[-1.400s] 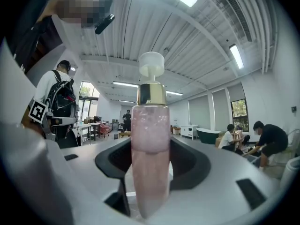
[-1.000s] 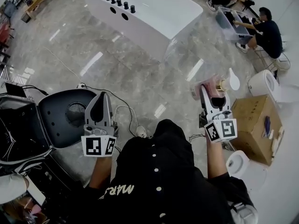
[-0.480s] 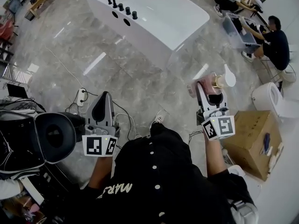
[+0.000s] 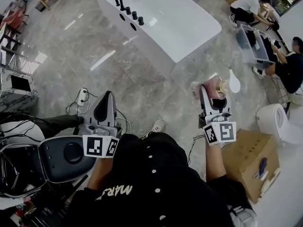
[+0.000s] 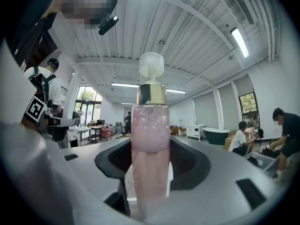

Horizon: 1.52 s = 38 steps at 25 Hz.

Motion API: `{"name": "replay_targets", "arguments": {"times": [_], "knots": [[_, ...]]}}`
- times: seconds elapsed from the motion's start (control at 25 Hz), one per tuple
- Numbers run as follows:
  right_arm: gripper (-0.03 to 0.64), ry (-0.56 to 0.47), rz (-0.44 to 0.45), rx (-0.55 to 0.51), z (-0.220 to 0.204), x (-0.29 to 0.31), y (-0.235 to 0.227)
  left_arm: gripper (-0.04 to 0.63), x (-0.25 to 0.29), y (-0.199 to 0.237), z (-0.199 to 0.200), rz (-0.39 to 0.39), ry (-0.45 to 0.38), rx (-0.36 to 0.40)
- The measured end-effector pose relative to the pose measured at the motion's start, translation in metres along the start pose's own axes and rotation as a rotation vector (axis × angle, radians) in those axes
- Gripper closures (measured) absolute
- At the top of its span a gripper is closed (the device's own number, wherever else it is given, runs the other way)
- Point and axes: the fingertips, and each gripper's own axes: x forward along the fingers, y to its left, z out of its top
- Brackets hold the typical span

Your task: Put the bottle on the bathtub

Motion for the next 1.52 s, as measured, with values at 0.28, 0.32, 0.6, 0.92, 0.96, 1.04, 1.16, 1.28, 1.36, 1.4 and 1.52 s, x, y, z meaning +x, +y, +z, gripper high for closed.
{"name": "replay_targets", "arguments": {"times": [0.28, 0.32, 0.6, 0.92, 0.96, 1.04, 1.16, 1.28, 1.36, 1.4, 1.52], "knots": [[0.393, 0.030, 0.008, 0.030, -0.018, 0.021, -0.016, 0.586, 0.016, 0.002, -0.017, 0.030, 0.039, -0.016], [0.393, 0.034, 0.007, 0.030, -0.020, 0.026, -0.018, 0.586, 0.022, 0.003, -0.018, 0.028, 0.043, -0.020], [0.393, 0.045, -0.015, 0.018, -0.017, 0.065, -0.030, 0.586, 0.081, 0.018, -0.023, -0.024, 0.029, -0.058], [0.393, 0.016, -0.044, -0.012, 0.005, 0.137, -0.033, 0.586, 0.166, 0.061, -0.004, -0.093, -0.047, -0.074], [0.393, 0.011, -0.046, -0.015, 0.007, 0.148, -0.032, 0.586, 0.175, 0.070, -0.001, -0.093, -0.053, -0.072], [0.393, 0.004, -0.051, -0.018, 0.011, 0.169, -0.031, 0.586, 0.192, 0.089, 0.002, -0.091, -0.057, -0.073], [0.393, -0.003, -0.058, -0.018, 0.012, 0.203, -0.027, 0.586, 0.213, 0.116, 0.005, -0.090, -0.062, -0.075], [0.393, 0.004, -0.069, -0.020, 0.010, 0.234, -0.021, 0.586, 0.229, 0.141, 0.006, -0.092, -0.059, -0.077], [0.393, 0.022, -0.073, -0.027, 0.005, 0.250, -0.017, 0.586, 0.235, 0.157, 0.006, -0.092, -0.054, -0.076], [0.393, 0.030, -0.074, -0.029, 0.003, 0.257, -0.015, 0.586, 0.237, 0.165, 0.005, -0.091, -0.049, -0.076], [0.393, 0.047, -0.079, -0.015, -0.005, 0.274, -0.011, 0.586, 0.244, 0.185, -0.003, -0.086, -0.023, -0.075]]}}
